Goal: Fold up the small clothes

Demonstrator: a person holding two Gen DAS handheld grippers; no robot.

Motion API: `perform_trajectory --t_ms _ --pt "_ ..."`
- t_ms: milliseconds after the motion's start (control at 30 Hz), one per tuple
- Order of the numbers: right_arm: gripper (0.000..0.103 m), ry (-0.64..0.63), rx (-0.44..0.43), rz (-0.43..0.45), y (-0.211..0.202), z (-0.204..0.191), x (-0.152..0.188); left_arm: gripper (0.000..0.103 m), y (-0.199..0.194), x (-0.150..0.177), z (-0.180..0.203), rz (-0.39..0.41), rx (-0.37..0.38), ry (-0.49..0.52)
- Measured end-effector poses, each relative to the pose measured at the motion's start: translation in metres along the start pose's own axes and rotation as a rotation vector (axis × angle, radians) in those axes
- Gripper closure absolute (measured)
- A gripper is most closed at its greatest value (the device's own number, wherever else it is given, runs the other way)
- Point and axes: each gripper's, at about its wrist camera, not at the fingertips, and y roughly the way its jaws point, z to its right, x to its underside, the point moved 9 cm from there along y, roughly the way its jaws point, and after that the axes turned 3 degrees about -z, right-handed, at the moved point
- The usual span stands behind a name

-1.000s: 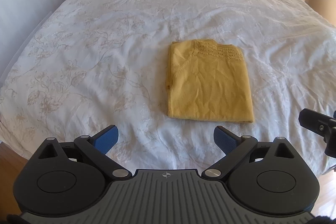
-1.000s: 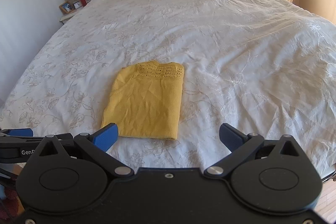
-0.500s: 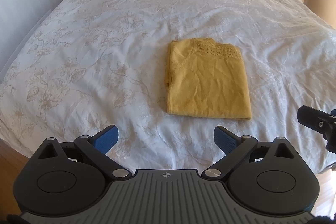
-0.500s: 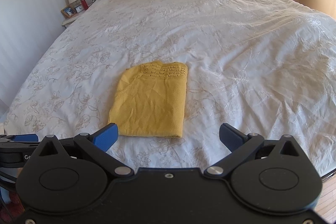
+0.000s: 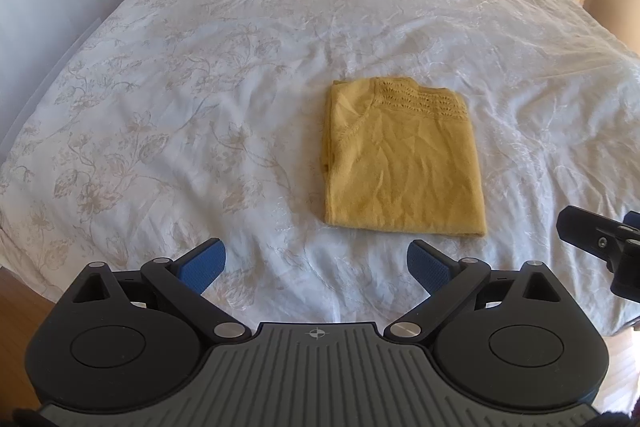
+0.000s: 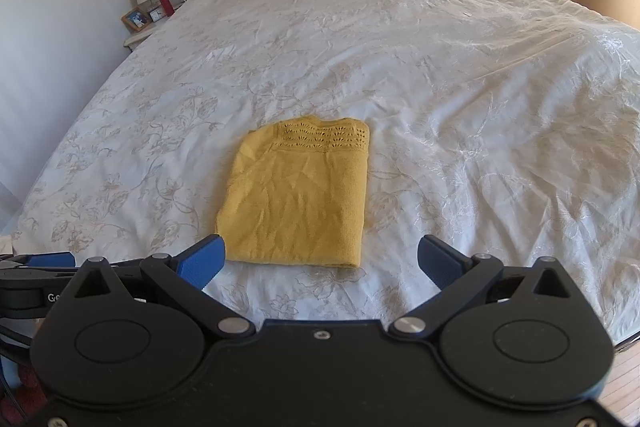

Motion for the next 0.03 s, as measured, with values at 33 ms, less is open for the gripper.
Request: perform_trajectory --t_ms 33 --pt "0.001 0.0 -0.001 -0.005 0.002 -0.0005 -0.0003 0.004 0.0013 -0.0007 -0.0006 -0.003 0.0 -0.001"
